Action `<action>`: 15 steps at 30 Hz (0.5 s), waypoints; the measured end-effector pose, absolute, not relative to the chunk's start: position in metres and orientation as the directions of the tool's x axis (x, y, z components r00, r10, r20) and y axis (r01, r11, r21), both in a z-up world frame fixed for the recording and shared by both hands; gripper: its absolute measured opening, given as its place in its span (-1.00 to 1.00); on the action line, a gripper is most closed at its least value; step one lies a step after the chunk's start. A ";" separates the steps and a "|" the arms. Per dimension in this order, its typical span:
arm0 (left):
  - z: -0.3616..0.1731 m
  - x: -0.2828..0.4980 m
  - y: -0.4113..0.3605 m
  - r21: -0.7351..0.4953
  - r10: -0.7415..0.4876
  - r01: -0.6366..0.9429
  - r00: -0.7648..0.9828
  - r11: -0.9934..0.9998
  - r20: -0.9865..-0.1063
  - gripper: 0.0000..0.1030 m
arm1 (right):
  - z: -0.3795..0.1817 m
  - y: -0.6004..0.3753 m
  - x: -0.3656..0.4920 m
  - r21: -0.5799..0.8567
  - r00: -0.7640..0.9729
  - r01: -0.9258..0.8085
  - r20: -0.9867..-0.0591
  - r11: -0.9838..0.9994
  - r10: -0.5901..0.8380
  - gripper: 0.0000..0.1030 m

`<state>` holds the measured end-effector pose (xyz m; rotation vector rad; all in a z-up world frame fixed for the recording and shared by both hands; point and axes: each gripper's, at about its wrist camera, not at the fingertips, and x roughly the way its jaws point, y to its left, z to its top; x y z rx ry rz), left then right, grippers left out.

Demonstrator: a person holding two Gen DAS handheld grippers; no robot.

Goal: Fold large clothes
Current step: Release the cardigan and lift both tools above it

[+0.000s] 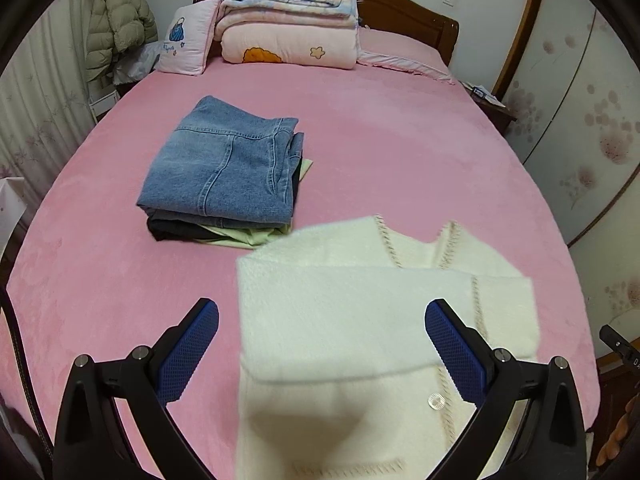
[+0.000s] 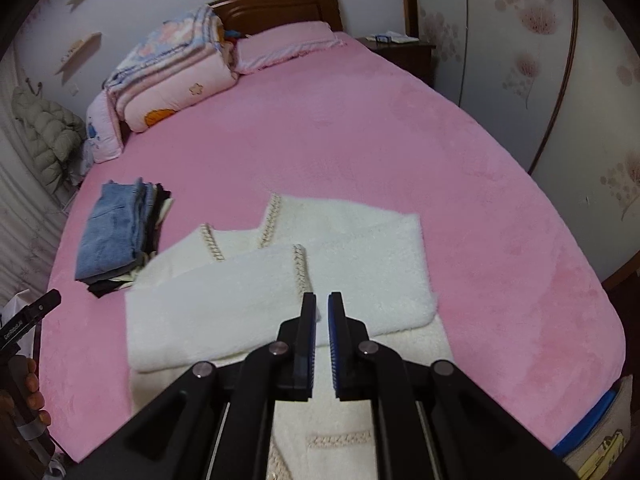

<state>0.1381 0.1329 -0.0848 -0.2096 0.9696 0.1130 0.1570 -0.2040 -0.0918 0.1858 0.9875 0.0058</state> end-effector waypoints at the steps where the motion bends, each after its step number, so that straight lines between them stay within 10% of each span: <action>1: -0.079 0.131 0.129 -0.134 -0.008 -0.183 0.561 0.974 -0.828 0.99 | -0.087 -0.203 0.152 0.160 0.559 0.068 -0.824 0.985 0.095 -0.82; 15: -0.036 0.014 0.091 -0.167 0.051 -0.318 0.579 0.933 -0.814 0.99 | -0.036 -0.207 0.074 0.151 0.634 -0.102 -0.752 0.983 0.181 -0.54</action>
